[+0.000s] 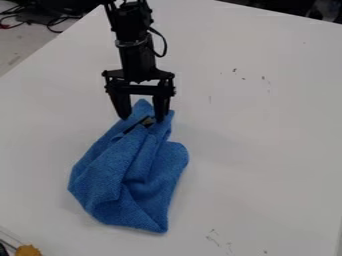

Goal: Move the cloth blue from botton of the top right

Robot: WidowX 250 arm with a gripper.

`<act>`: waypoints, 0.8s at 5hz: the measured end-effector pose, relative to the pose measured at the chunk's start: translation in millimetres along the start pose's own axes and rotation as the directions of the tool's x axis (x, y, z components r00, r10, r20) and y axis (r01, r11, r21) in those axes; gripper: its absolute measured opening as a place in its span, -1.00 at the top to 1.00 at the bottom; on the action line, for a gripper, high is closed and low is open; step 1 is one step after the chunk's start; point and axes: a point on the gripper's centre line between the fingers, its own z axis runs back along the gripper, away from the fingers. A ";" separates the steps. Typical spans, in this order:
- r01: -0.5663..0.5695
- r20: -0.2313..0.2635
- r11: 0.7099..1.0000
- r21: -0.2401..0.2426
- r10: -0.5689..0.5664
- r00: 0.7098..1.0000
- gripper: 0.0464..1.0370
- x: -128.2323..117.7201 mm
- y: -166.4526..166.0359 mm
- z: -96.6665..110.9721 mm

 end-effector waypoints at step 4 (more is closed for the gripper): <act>-0.037 -0.022 0.999 0.024 0.037 0.999 0.47 -10.9 1.2 -24.8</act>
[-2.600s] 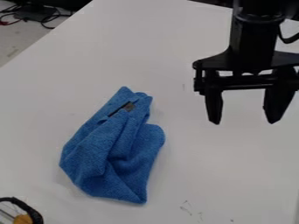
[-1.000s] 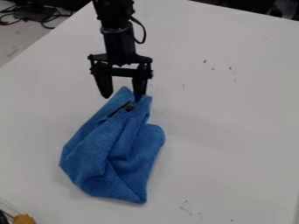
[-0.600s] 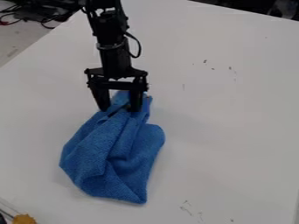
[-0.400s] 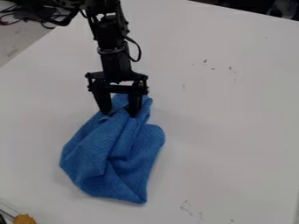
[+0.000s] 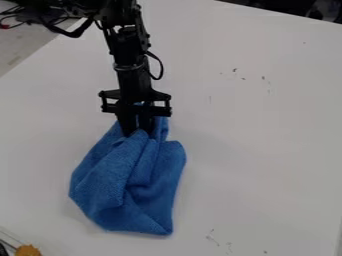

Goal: Move the cloth blue from botton of the top right

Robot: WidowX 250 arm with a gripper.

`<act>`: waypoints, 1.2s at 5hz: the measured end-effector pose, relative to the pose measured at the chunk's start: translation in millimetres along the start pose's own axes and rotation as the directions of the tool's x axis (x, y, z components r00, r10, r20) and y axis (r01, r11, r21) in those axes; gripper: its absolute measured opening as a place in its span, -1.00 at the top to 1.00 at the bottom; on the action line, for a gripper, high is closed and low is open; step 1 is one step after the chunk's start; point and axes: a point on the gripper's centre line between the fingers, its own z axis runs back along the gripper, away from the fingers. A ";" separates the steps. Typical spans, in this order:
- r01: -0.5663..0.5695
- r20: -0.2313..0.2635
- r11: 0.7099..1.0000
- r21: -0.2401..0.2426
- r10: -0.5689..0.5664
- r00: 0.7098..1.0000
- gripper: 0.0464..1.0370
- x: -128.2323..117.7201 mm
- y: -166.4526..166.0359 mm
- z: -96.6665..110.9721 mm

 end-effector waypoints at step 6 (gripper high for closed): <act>-0.081 0.100 0.950 -0.301 0.116 0.988 0.95 -6.1 7.4 65.8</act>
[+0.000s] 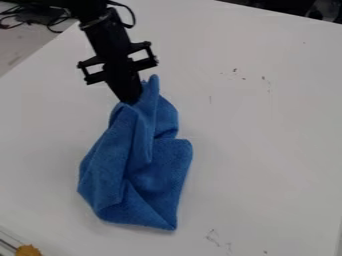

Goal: Move the cloth blue from botton of the top right

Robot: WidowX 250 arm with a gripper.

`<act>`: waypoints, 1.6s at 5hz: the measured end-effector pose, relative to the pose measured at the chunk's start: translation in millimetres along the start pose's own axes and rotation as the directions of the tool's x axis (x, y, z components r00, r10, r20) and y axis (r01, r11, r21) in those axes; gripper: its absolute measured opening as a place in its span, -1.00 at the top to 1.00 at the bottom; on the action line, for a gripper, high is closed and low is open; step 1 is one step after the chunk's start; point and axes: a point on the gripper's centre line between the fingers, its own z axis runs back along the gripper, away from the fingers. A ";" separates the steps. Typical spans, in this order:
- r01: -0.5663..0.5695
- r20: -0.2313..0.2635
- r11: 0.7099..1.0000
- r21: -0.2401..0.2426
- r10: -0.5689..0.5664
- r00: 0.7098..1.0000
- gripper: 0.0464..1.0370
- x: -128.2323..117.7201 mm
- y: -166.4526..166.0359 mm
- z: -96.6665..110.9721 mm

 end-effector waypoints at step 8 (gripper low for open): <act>0.231 0.009 0.972 0.035 -0.232 0.973 0.56 0.5 131.6 1.1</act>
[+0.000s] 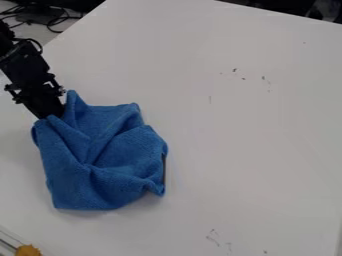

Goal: Move the cloth blue from botton of the top right

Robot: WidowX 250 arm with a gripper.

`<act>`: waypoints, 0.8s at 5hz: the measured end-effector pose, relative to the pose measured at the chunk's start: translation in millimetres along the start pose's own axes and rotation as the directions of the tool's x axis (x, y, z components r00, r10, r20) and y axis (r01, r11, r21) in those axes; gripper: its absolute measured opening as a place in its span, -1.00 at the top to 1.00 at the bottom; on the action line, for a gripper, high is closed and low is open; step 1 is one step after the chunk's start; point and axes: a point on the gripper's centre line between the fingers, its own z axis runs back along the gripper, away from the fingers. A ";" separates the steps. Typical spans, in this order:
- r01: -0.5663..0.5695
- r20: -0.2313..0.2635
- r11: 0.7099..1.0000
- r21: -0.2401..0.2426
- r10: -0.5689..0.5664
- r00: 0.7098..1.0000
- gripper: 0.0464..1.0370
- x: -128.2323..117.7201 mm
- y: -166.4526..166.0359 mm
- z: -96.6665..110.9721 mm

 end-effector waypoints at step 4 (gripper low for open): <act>-0.017 0.121 0.940 0.341 -0.026 0.992 -0.94 8.8 -33.1 58.5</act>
